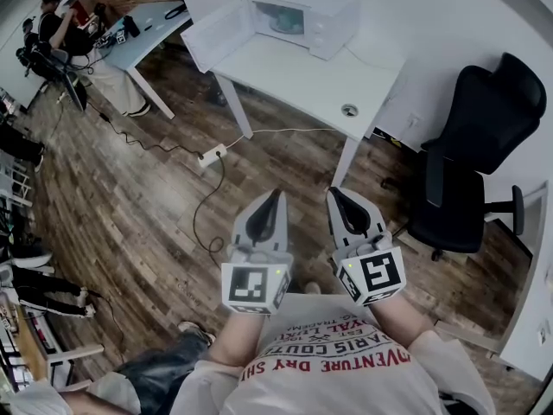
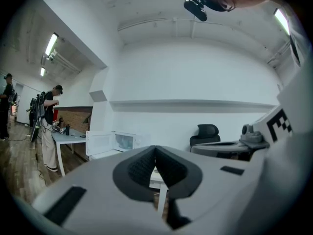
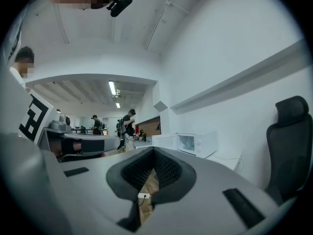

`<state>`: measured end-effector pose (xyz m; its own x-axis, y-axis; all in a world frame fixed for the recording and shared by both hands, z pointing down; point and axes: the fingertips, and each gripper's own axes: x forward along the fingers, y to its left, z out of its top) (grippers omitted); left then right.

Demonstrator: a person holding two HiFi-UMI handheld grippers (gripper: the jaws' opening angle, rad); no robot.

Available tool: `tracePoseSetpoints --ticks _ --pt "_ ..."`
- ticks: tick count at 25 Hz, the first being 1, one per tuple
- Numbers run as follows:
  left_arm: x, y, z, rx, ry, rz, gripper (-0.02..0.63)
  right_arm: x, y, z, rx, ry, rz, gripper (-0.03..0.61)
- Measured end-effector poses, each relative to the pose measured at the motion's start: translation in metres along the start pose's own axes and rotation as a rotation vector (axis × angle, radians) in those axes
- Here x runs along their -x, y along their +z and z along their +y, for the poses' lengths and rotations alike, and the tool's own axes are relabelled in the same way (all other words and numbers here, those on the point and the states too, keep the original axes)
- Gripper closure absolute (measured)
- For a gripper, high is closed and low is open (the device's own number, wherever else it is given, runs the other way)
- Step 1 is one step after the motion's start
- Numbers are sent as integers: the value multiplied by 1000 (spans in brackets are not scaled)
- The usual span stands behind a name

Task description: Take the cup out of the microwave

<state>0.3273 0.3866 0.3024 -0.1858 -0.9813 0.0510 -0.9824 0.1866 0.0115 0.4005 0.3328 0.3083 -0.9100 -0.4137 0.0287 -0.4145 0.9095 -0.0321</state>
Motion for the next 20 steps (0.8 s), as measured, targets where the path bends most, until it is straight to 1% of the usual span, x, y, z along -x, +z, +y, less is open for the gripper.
tracePoseSetpoints --ticks 5,10,14,20 --pt "-10 -3 18 12 5 2 606 -21 -6 -2 -12 2 20 568" --pt "-33 -4 53 22 1 -3 606 -60 -6 -1 -4 -3 26 568" --pt "-63 0 95 21 -23 -12 606 -108 -3 -3 3 -30 21 568" --pt "-116 8 179 34 -90 -14 606 -202 -1 4 9 -96 52 568"
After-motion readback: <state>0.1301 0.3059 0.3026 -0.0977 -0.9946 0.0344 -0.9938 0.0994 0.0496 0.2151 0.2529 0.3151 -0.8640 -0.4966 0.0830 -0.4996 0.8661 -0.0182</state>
